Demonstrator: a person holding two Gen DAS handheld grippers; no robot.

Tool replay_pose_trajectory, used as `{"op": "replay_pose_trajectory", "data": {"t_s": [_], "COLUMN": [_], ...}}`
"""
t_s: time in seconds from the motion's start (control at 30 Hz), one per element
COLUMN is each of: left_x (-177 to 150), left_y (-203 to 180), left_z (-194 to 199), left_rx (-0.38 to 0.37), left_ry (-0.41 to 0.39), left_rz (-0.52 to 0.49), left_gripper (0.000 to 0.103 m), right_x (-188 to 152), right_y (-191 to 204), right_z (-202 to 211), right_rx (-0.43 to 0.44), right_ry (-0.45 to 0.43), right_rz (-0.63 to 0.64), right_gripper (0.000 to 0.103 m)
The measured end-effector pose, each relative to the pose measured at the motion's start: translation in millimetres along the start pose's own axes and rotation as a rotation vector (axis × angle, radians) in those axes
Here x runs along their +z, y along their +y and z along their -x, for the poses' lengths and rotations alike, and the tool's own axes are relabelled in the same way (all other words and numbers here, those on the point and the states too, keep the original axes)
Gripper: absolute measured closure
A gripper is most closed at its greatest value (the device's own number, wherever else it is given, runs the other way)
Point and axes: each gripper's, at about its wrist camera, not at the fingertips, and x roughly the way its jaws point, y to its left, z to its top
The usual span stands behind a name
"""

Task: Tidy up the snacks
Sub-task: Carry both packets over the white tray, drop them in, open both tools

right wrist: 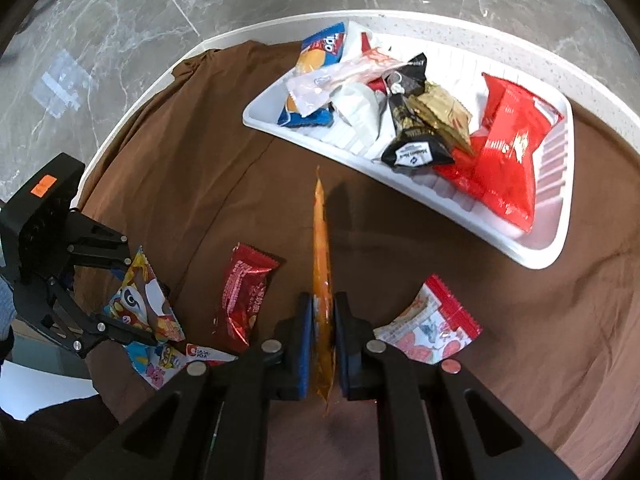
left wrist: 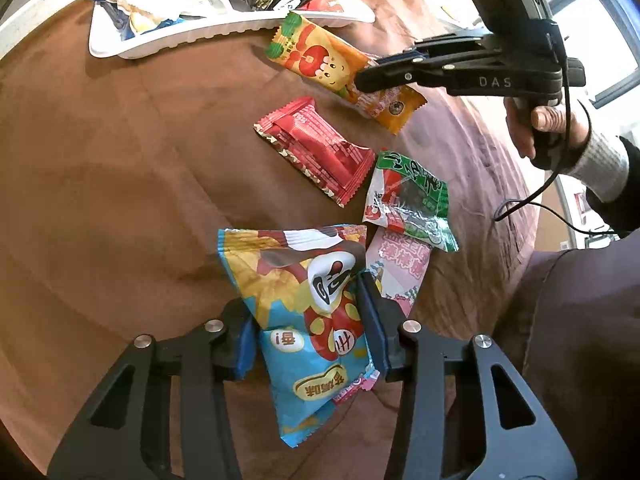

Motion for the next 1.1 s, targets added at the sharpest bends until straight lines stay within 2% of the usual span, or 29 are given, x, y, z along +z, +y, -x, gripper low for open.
{"op": "replay_pose_trajectory", "data": {"t_s": [0.07,0.17,0.37,0.43,0.8,0.93,1.1], "left_x": [1,2,1,1,5,15,43], "left_y": [-1,0,1,1,7,12,25], "left_z": [0,0,1,3,13,23,42], "left_rx": [0.005,0.000,-0.001,-0.008,-0.052,-0.069,-0.076], "left_ry": [0.002,0.001,-0.018,-0.032,-0.065,-0.093,-0.170], "left_rz": [0.000,0.010,0.043,0.052,0.085,0.102,0.127], "left_gripper": [0.061,0.062,0.067,0.070,0.071,0.071,0.071], "right_x": [-3,-3,-4,-2,-4,-1,11], "right_y": [2,6,6,3,-13,-14,-25], "right_z": [-3,-4,-3,-3,13,18,28], "right_rx": [0.014,-0.008,0.005,0.036,0.142,0.174,0.217], "right_ry": [0.006,0.004,-0.012,-0.018,-0.059,-0.078,-0.122], "right_rz": [-0.001,0.013,0.001,-0.022,-0.126,-0.153,-0.208], "right_gripper": [0.091,0.092,0.092,0.092,0.092,0.092,0.092]}}
